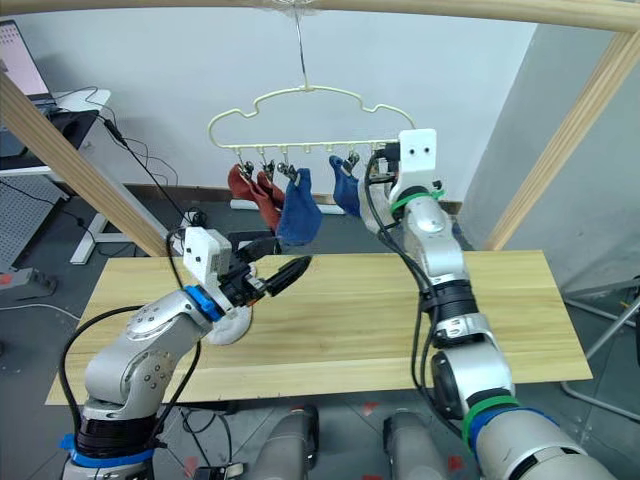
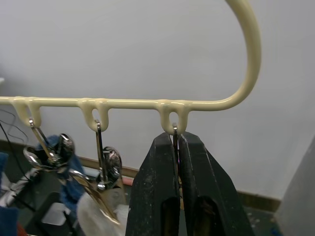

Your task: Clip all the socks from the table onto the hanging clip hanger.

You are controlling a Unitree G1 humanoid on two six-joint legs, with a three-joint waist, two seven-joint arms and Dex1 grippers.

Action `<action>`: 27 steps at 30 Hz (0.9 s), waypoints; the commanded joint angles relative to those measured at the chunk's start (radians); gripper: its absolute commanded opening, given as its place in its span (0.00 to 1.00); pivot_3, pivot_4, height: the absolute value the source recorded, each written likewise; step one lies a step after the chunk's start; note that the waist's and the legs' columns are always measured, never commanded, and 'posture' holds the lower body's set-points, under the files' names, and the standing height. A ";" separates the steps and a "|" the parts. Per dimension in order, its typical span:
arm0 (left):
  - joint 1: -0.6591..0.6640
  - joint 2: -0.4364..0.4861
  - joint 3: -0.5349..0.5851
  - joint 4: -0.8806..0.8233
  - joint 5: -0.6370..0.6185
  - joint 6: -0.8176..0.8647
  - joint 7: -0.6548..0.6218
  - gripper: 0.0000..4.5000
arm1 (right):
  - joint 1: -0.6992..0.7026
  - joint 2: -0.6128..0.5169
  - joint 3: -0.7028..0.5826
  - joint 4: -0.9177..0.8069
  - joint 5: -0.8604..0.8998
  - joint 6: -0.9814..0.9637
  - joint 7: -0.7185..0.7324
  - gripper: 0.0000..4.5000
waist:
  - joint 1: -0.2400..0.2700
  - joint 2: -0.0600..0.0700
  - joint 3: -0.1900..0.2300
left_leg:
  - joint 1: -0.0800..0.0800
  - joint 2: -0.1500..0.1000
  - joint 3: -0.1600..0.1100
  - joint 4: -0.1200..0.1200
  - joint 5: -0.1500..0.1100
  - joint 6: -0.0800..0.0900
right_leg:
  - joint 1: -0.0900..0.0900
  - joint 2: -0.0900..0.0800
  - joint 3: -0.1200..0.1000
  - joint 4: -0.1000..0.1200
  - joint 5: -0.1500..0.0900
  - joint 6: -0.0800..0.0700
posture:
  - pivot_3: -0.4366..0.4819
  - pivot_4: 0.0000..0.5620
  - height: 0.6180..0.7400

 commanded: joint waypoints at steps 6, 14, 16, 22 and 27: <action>-0.100 0.080 0.010 0.375 0.201 -0.157 0.017 1.00 | 0.036 -0.139 0.128 -0.213 0.008 0.227 0.305 0.00 | 0.002 0.002 0.003 | 0.000 0.000 0.000 0.000 0.000 0.000 | 0.000 0.000 0.000 0.000 0.000 0.000 | 0.53 0.48 1.00; -0.299 0.035 -0.032 0.827 0.299 -0.286 -0.017 1.00 | 0.042 -0.199 0.124 -0.396 0.084 0.526 0.425 0.00 | 0.007 0.003 0.005 | -0.001 -0.001 0.001 0.000 0.000 0.000 | 0.000 -0.001 0.000 -0.001 0.000 0.000 | 0.50 0.49 1.00; -0.340 0.020 -0.036 0.922 0.308 -0.306 -0.034 1.00 | 0.042 -0.204 0.112 -0.432 0.107 0.586 0.429 0.00 | 0.006 0.002 0.005 | -0.001 0.000 0.000 0.000 0.000 0.000 | -0.001 0.000 -0.001 -0.001 0.000 0.000 | 0.47 0.50 1.00; -0.441 -0.004 -0.078 1.193 0.394 -0.385 -0.049 1.00 | 0.046 -0.220 0.080 -0.522 0.152 0.721 0.415 0.00 | -0.001 0.002 0.007 | -0.001 -0.001 0.000 0.000 0.000 0.000 | -0.001 -0.001 -0.001 -0.001 0.000 0.000 | 0.44 0.51 1.00; -0.446 -0.003 -0.129 1.262 0.471 -0.470 -0.077 0.87 | 0.061 -0.228 0.077 -0.555 0.161 0.755 0.400 0.00 | -0.004 0.002 0.007 | 0.000 -0.001 0.001 0.000 0.000 0.000 | 0.000 -0.001 -0.001 0.000 0.000 0.000 | 0.40 0.48 1.00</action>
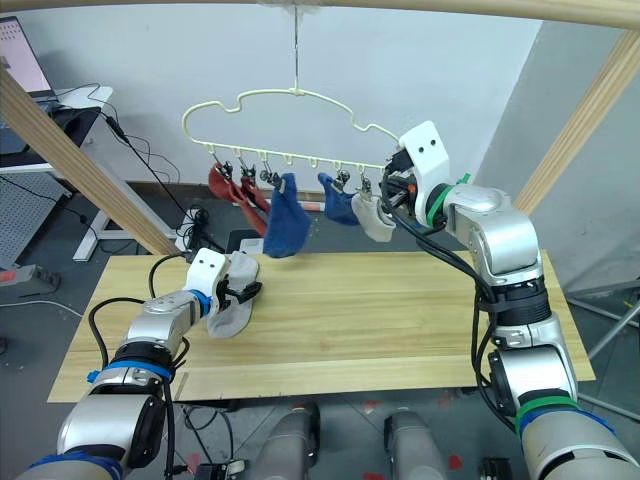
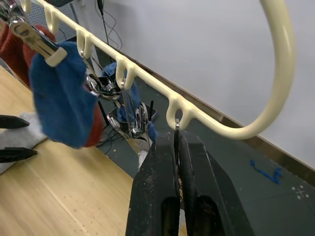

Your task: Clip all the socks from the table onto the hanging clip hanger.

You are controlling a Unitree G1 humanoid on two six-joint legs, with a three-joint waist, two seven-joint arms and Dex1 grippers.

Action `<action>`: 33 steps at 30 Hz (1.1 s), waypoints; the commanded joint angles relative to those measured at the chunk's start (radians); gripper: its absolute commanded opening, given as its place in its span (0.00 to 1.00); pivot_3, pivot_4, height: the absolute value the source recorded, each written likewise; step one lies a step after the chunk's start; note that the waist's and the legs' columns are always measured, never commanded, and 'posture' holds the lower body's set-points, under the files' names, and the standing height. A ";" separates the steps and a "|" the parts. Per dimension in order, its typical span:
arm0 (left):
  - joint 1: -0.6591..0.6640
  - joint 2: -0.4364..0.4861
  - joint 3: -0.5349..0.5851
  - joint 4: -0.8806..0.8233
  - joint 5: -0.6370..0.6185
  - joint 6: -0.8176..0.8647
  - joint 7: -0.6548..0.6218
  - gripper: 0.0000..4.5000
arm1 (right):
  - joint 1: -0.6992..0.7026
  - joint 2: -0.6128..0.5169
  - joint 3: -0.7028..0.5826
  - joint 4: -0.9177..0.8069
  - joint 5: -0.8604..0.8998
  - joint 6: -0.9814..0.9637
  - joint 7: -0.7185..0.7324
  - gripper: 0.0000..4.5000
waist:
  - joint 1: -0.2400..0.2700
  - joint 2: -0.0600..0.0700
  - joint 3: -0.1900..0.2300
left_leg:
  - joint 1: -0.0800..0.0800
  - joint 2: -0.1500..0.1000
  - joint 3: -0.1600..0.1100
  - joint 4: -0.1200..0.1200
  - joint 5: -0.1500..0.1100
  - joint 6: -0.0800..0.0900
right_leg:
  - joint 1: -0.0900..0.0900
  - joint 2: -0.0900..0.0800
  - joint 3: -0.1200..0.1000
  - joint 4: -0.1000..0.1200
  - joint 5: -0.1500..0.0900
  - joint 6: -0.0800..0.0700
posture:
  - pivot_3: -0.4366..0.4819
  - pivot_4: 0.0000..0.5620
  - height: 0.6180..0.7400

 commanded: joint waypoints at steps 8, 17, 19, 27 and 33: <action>0.053 -0.026 -0.028 0.025 0.040 -0.063 -0.064 0.38 | 0.011 -0.014 -0.037 -0.040 0.035 0.038 -0.023 0.00 | -0.001 0.000 0.000 | 0.000 0.000 0.000 0.000 0.000 0.000 | 0.000 0.000 0.000 0.000 0.000 0.000 | 0.40 0.46 1.00; 0.259 -0.092 -0.020 -0.474 -0.088 0.114 -0.193 0.00 | -0.039 -0.007 -0.189 0.021 0.152 0.211 -0.066 0.00 | 0.000 0.000 0.000 | 0.000 0.000 0.000 0.000 0.000 0.000 | 0.001 -0.002 0.000 0.000 0.000 0.000 | 0.43 0.50 1.00; 0.304 -0.108 -0.023 -0.591 -0.113 0.144 -0.205 0.00 | -0.043 -0.016 -0.191 0.028 0.161 0.222 -0.063 0.00 | 0.000 0.000 0.001 | 0.000 0.000 0.000 0.000 0.000 0.000 | 0.001 -0.002 0.000 -0.001 0.000 0.000 | 0.44 0.50 1.00; 0.388 -0.271 -0.043 -1.049 -0.287 0.275 -0.170 0.00 | -0.145 0.043 -0.382 0.106 0.268 0.450 -0.155 0.00 | 0.003 0.000 0.002 | -0.002 0.000 -0.001 0.000 0.000 0.000 | 0.001 -0.003 0.000 -0.001 0.000 0.000 | 0.46 0.50 1.00; 0.318 -0.410 -0.127 -1.092 -0.261 0.229 -0.089 0.00 | -0.217 0.087 -0.538 0.150 0.308 0.615 -0.233 0.00 | 0.003 0.000 0.002 | -0.002 -0.001 -0.001 0.000 0.000 0.000 | 0.001 -0.002 0.000 -0.001 0.000 0.000 | 0.45 0.49 1.00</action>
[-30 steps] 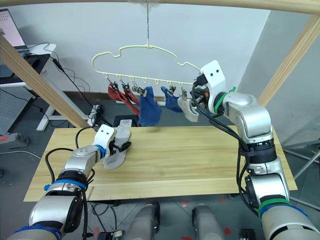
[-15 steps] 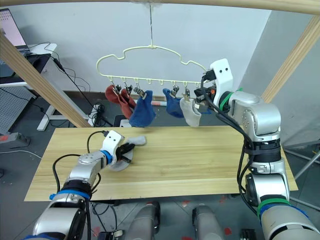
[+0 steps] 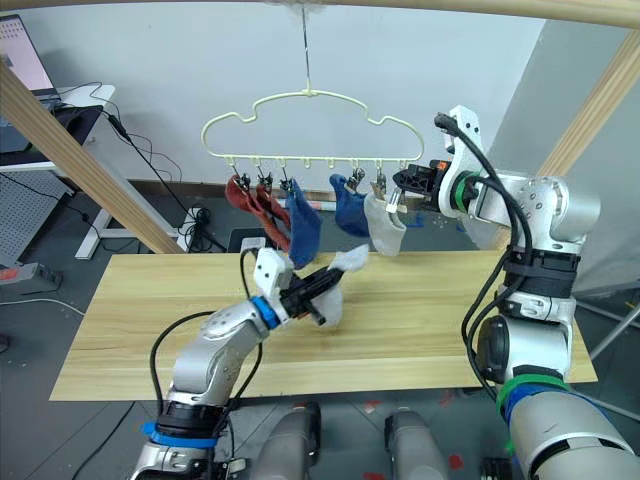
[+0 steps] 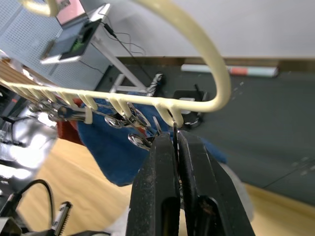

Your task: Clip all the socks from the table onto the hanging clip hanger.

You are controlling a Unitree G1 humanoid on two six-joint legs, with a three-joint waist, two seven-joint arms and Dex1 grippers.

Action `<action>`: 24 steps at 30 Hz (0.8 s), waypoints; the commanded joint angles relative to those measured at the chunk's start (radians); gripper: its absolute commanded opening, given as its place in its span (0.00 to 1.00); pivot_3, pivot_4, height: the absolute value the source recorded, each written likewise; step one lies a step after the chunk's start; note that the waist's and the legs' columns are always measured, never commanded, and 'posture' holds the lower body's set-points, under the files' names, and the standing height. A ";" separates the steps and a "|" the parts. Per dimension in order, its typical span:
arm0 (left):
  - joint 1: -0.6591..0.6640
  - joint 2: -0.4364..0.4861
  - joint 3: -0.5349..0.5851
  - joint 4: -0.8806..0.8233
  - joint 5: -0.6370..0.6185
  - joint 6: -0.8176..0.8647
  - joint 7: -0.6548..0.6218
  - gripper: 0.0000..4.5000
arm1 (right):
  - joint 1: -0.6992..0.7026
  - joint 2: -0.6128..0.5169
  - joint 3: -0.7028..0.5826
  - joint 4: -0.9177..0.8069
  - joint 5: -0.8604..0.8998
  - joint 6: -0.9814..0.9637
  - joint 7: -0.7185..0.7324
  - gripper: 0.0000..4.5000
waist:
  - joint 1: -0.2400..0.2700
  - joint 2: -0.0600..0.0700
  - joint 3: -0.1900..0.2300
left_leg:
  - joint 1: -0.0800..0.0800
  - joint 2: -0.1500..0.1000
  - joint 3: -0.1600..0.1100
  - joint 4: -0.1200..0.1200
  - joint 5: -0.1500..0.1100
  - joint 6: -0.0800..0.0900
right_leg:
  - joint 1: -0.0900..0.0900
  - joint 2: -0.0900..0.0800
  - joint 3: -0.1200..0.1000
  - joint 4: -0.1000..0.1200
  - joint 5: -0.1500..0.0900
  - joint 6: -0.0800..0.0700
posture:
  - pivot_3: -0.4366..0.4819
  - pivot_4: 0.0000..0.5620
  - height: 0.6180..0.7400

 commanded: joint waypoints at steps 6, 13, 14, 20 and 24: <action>-0.080 -0.093 -0.075 0.058 0.056 -0.136 0.062 0.00 | -0.083 0.063 -0.197 0.005 0.016 0.170 -0.107 0.00 | -0.005 0.000 0.000 | 0.000 0.000 0.001 0.000 0.000 0.000 | 0.000 0.000 0.001 -0.001 0.000 0.000 | 0.43 0.49 1.00; -0.131 -0.125 -0.055 0.134 0.058 -0.215 0.089 0.00 | -0.070 0.078 -0.213 -0.013 0.022 0.180 -0.137 0.00 | -0.003 0.000 0.000 | -0.002 0.000 0.001 -0.001 -0.001 0.001 | 0.000 0.001 0.000 -0.004 0.000 0.000 | 0.43 0.50 1.00; -0.135 -0.126 -0.053 0.136 0.057 -0.221 0.090 0.00 | -0.070 0.078 -0.214 -0.012 0.020 0.180 -0.139 0.00 | -0.003 0.000 0.000 | -0.002 0.000 0.001 0.000 -0.001 0.001 | 0.000 0.001 0.000 -0.004 0.000 0.000 | 0.43 0.50 1.00; -0.115 -0.125 -0.050 0.104 0.016 -0.228 0.067 0.00 | -0.066 0.070 -0.219 0.003 0.012 0.169 -0.149 0.00 | -0.004 0.000 0.000 | -0.002 0.000 0.001 -0.001 -0.002 0.004 | 0.000 0.001 0.000 -0.007 0.000 0.000 | 0.43 0.50 1.00; -0.090 -0.111 -0.051 0.070 -0.001 -0.219 0.057 0.00 | -0.068 0.063 -0.226 0.024 0.008 0.155 -0.154 0.00 | -0.003 0.001 0.000 | -0.003 0.000 0.001 -0.001 -0.002 0.004 | 0.000 0.001 0.000 -0.008 0.000 0.000 | 0.43 0.51 1.00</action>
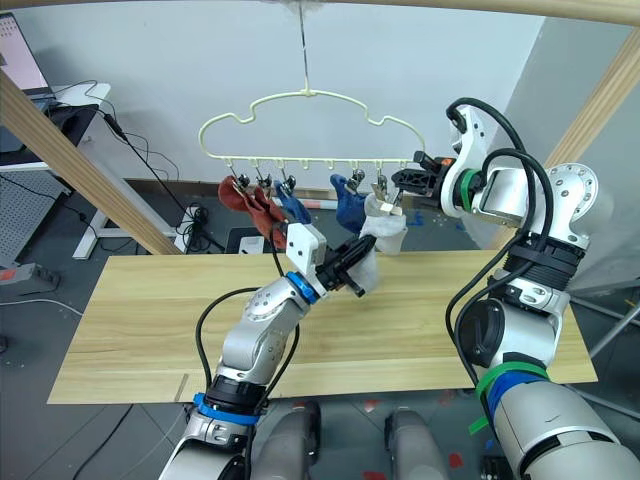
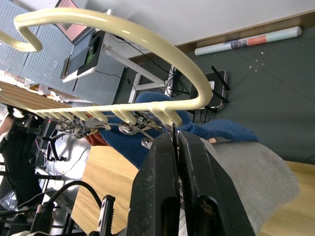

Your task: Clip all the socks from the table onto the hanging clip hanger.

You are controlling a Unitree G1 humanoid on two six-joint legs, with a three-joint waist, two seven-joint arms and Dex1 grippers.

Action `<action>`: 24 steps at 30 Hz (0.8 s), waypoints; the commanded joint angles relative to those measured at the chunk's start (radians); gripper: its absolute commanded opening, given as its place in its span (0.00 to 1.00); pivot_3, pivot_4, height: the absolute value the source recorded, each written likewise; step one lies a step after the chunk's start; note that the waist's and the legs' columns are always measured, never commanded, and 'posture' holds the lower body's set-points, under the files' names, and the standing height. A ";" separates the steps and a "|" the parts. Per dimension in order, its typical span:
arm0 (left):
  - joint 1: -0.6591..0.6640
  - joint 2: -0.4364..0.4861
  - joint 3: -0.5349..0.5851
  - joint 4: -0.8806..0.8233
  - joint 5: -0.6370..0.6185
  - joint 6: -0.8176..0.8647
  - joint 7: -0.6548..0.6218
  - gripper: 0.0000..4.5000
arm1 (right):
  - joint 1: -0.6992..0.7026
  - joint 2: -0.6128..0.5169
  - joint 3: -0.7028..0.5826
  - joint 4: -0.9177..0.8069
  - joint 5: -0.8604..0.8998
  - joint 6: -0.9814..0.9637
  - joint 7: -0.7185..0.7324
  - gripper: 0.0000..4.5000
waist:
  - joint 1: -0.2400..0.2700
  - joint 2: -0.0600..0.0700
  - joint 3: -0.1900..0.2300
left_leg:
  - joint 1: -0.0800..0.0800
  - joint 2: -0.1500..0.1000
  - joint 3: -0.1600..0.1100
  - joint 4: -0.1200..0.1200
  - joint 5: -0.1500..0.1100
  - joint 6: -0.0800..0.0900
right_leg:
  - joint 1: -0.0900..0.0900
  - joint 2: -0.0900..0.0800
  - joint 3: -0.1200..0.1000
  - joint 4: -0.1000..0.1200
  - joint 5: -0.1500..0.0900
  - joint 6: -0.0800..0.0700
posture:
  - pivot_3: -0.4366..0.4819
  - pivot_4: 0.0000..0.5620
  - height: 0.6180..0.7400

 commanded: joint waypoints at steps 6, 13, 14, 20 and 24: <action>0.010 0.016 0.013 -0.058 -0.022 -0.018 -0.003 0.00 | -0.006 -0.024 -0.021 0.020 -0.003 -0.009 -0.018 0.00 | 0.001 0.000 0.000 | 0.000 0.000 0.000 0.000 0.000 0.000 | 0.000 0.000 0.000 0.000 0.000 0.000 | 0.43 0.51 1.00; -0.023 -0.001 0.015 -0.009 -0.011 -0.045 0.006 0.00 | -0.009 -0.006 -0.037 0.001 0.008 0.019 -0.027 0.00 | 0.001 0.000 0.000 | 0.000 0.000 0.000 0.000 0.000 0.000 | 0.000 0.000 0.000 0.000 0.000 0.000 | 0.43 0.50 1.00; -0.029 -0.004 0.015 -0.002 -0.009 -0.049 0.006 0.00 | -0.007 -0.006 -0.036 -0.001 0.011 0.019 -0.030 0.00 | 0.001 0.000 0.000 | 0.000 0.000 0.000 0.000 0.000 0.000 | 0.000 0.000 0.000 0.000 0.000 0.000 | 0.43 0.50 1.00; -0.069 -0.024 0.015 0.036 -0.004 -0.079 0.016 0.00 | 0.004 -0.001 -0.036 -0.012 0.031 0.019 -0.046 0.00 | 0.002 0.000 0.000 | 0.000 0.000 0.000 0.000 0.000 0.000 | 0.000 0.000 0.000 0.000 0.000 0.000 | 0.43 0.48 1.00; -0.084 -0.031 0.015 0.041 -0.004 -0.087 0.019 0.00 | 0.014 -0.004 -0.026 -0.019 0.044 0.019 -0.047 0.00 | 0.002 0.000 0.000 | 0.000 0.000 0.000 0.000 0.000 0.000 | 0.000 0.000 0.000 0.000 0.000 0.000 | 0.43 0.47 1.00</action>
